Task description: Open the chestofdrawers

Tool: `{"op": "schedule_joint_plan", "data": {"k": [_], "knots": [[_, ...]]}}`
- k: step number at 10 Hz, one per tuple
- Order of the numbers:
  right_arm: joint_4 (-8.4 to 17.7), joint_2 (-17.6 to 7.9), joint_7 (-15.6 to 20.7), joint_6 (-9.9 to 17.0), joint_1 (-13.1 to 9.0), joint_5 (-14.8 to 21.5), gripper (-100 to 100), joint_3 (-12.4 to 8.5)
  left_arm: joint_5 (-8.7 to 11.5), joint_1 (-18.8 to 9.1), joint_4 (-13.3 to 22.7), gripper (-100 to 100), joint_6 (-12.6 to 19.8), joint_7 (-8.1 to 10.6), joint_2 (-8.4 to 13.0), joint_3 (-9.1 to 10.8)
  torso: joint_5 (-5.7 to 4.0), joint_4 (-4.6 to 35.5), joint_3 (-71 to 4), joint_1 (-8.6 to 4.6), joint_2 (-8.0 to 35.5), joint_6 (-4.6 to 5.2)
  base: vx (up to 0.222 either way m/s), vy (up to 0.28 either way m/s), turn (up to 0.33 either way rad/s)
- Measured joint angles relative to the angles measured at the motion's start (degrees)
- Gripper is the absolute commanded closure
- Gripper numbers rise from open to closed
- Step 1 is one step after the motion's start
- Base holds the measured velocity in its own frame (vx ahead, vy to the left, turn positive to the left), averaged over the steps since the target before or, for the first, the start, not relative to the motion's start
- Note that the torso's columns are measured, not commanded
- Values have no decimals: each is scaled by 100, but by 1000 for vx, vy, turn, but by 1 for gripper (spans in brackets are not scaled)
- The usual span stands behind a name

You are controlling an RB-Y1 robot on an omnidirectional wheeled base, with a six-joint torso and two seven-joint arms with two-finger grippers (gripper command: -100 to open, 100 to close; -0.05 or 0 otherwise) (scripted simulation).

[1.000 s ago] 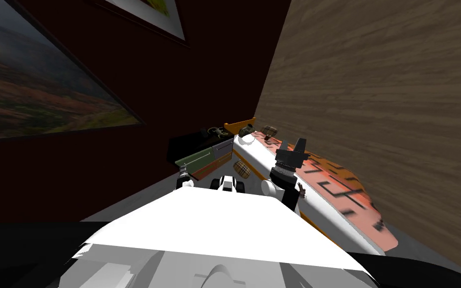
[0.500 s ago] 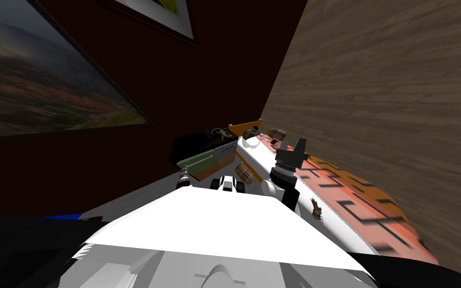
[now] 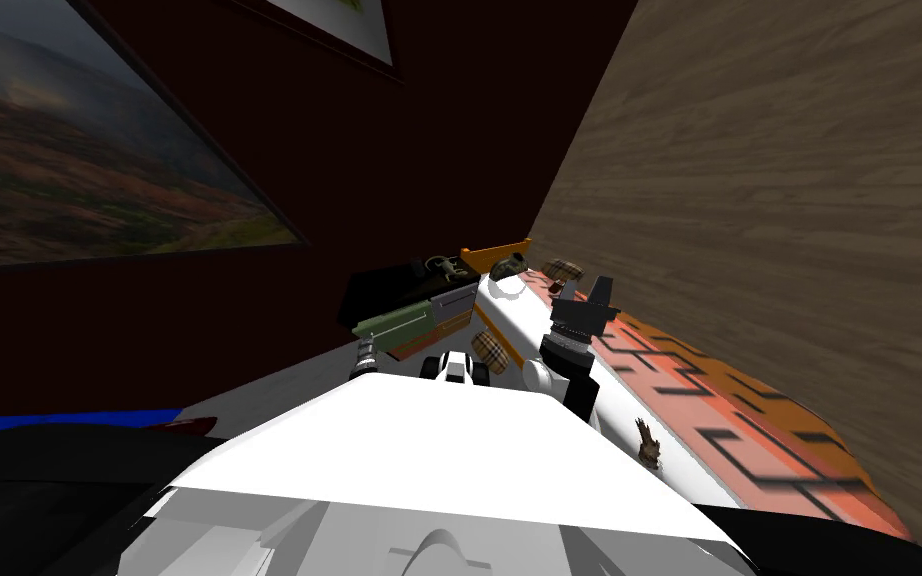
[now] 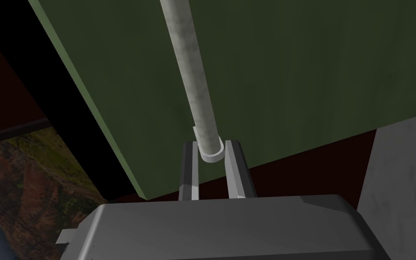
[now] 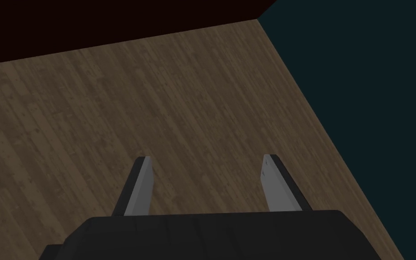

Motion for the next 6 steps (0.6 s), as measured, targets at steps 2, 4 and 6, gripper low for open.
{"op": "schedule_joint_plan", "data": {"k": [2, 4, 6], "knots": [[0, 1, 0, 0, -2, 0, 0, 1, -13, 33, -32, 100, 35, 17, 22, -38, -1, 0, -3, 3, -7, 2, -172, -108, -19], [0, 0, 0, 0, 0, 0, 0, 0, -25, 93, -83, 100, 107, 22, 6, -68, -19, -3, -39, 24, -59, -9, -101, -71, 8], [0, 1, 0, 0, -1, 0, 0, 1, -34, 148, -157, 100, 103, 31, 11, -88, -7, -7, -16, -5, -22, -11, -144, -129, 16]]}}
